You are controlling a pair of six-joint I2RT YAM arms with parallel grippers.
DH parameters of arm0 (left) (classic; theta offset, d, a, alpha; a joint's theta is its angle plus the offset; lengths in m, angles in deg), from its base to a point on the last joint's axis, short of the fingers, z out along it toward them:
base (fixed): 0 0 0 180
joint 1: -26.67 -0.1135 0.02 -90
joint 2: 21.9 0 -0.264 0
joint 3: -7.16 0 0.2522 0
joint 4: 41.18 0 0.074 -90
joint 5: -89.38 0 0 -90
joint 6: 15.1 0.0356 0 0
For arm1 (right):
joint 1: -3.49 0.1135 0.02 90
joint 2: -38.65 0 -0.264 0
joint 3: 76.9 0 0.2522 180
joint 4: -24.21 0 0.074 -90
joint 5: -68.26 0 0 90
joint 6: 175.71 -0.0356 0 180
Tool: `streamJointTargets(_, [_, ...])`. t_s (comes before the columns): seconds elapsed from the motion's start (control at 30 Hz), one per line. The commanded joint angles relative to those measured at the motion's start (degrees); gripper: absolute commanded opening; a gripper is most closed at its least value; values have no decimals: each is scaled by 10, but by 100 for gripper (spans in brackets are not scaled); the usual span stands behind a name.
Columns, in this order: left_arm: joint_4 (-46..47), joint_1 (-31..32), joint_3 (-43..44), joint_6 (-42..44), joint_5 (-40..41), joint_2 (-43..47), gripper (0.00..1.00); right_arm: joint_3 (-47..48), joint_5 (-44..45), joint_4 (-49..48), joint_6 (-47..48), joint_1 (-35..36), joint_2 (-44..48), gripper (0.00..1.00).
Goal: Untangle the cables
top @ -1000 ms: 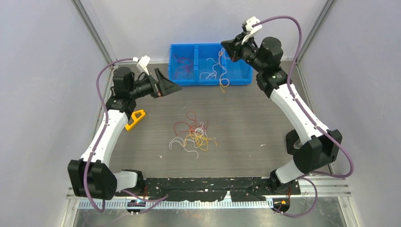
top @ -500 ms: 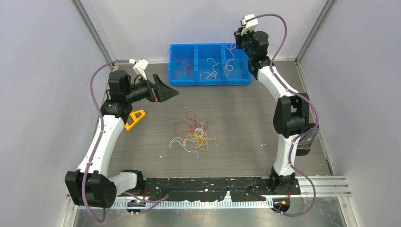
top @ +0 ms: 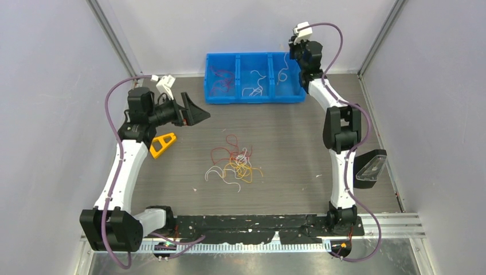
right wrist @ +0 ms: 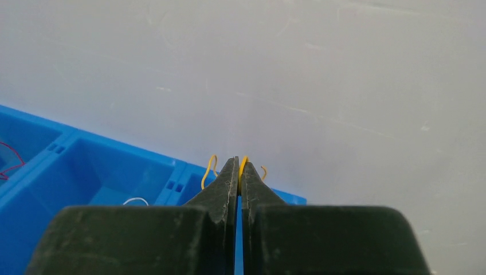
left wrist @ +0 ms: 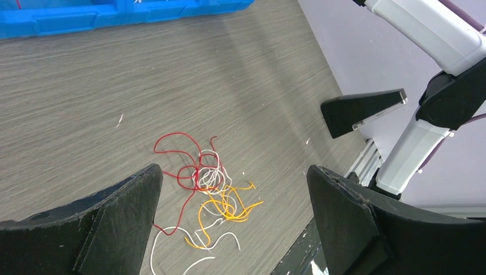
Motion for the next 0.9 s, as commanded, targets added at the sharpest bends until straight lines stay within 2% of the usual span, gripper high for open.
streamJointTargets(0.0, [-11,-6,11,23,4,1,100,4,0,-38,13,1,8,6])
streamJointTargets(0.03, [-11,-6,13,25,5,-2,100,-12,-1,-40,15,0,14,7])
streamJointTargets(0.1, [-13,-6,15,31,6,-7,99,-36,-3,-46,24,0,26,18])
streamJointTargets(0.13, [-13,-6,18,35,7,-10,99,-43,-5,-46,32,0,30,33])
streamJointTargets(0.2, [-18,-6,23,43,9,-16,100,-65,-15,-45,39,0,48,52])
streamJointTargets(0.37, [-42,-6,40,87,20,-29,100,-117,-67,4,44,-1,126,73])
streamJointTargets(0.47, [-75,-6,49,144,17,-34,100,-138,-135,94,57,-1,196,79])
streamJointTargets(0.53, [-101,-6,47,169,27,-34,99,-137,-206,208,71,0,237,80])
streamJointTargets(0.57, [-106,-6,42,175,31,-32,99,-136,-232,303,82,1,249,80])
streamJointTargets(0.6, [-107,-6,34,178,32,-30,100,-138,-268,345,86,8,270,80])
streamJointTargets(0.7, [-106,-6,4,179,15,-22,99,-159,-307,532,112,34,305,80])
streamJointTargets(0.87, [-135,10,-33,206,2,-29,100,-290,-339,659,150,117,369,83])
